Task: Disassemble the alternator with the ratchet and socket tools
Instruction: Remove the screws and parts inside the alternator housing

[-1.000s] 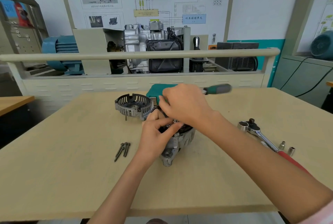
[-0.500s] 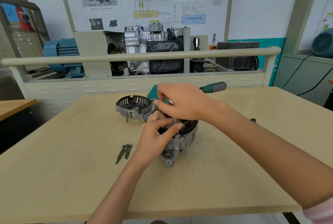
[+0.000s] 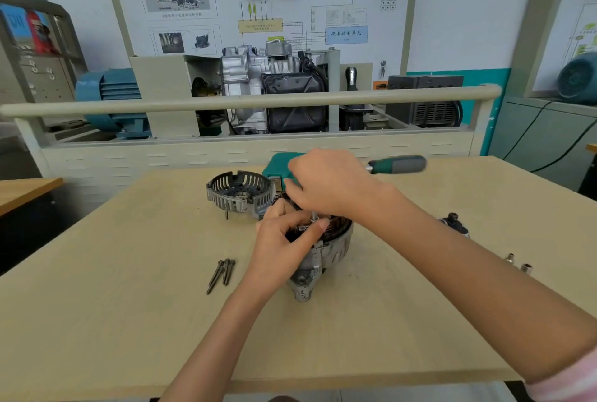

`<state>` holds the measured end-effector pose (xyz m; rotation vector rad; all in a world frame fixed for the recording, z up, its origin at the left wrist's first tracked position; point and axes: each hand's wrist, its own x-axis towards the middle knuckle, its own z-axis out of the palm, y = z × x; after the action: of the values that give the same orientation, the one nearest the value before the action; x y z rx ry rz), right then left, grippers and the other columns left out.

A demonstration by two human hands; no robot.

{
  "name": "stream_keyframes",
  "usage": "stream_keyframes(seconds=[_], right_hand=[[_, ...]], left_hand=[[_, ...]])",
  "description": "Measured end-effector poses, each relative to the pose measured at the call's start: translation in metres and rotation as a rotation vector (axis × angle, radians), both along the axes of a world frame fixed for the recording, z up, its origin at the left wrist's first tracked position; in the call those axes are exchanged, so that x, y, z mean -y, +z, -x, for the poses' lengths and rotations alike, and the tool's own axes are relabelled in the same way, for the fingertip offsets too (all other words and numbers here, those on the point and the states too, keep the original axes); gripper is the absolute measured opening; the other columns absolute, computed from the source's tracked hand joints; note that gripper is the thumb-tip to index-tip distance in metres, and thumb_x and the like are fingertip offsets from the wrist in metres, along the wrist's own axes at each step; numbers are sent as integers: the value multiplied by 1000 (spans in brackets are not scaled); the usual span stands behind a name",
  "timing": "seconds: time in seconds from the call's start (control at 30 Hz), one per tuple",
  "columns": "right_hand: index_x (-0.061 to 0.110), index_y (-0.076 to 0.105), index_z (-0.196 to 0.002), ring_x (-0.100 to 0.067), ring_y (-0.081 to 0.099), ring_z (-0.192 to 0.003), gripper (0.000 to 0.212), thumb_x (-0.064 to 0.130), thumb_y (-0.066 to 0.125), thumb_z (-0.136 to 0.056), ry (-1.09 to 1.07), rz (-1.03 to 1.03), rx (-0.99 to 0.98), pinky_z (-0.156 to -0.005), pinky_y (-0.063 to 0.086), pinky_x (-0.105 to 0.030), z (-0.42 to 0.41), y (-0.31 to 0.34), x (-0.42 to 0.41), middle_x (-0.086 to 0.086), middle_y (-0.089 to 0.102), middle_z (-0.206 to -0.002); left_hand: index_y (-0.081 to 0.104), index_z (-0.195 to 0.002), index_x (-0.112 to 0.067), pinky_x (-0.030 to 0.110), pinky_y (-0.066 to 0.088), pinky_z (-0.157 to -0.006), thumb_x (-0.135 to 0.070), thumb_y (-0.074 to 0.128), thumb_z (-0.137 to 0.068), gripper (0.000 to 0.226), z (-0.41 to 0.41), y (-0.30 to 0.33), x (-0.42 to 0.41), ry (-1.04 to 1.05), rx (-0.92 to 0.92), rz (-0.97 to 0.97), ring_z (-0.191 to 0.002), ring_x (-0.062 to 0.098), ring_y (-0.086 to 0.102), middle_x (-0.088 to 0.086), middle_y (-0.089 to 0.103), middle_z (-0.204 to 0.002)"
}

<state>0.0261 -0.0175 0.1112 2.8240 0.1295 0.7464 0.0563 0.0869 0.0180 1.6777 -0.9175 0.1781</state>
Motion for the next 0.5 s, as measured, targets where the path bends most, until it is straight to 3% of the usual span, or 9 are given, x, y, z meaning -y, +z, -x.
stream_keyframes(seconds=[0.1, 0.2, 0.3, 0.4, 0.5], right_hand=[[25, 23, -56, -2, 27, -45, 42, 28, 45, -92, 182, -34, -15, -45, 19, -25, 3, 1, 4, 11, 32, -50], [26, 23, -54, -4, 29, -45, 43, 26, 47, -90, 194, -100, -1, -45, 19, -24, 3, 1, 4, 11, 32, -48], [18, 32, -58, -11, 30, -48, 37, 29, 42, -92, 17, -78, 38, -44, 18, -26, 0, -3, -2, 7, 32, -53], [18, 38, -72, -16, 33, -52, 23, 25, 45, -92, -267, -135, 60, -43, 18, -25, -3, -6, -8, 2, 30, -58], [19, 38, -75, -17, 35, -56, 19, 22, 45, -92, -283, -117, 55, -43, 19, -25, -2, -5, -8, 2, 29, -58]], left_hand=[[74, -89, -25, 10, 34, -83, -22, 66, -85, 9, 0, 0, -2, -22, 9, -26, -100, 13, 46, 16, 57, -97], [73, -74, -19, 16, 36, -82, -22, 67, -84, 11, -1, 0, -3, -38, 2, -9, -96, 16, 46, 19, 55, -91], [69, -68, -29, 13, 36, -77, -18, 70, -81, 17, -2, 0, -1, -45, -14, 21, -88, 15, 48, 17, 52, -84], [74, -86, -24, 9, 35, -69, -18, 72, -78, 10, -1, 0, 1, -11, -27, 46, -70, 0, 41, 1, 39, -73], [75, -85, -23, 10, 34, -69, -19, 71, -80, 8, 0, 0, 1, -1, -29, 37, -69, -1, 39, -1, 37, -73]])
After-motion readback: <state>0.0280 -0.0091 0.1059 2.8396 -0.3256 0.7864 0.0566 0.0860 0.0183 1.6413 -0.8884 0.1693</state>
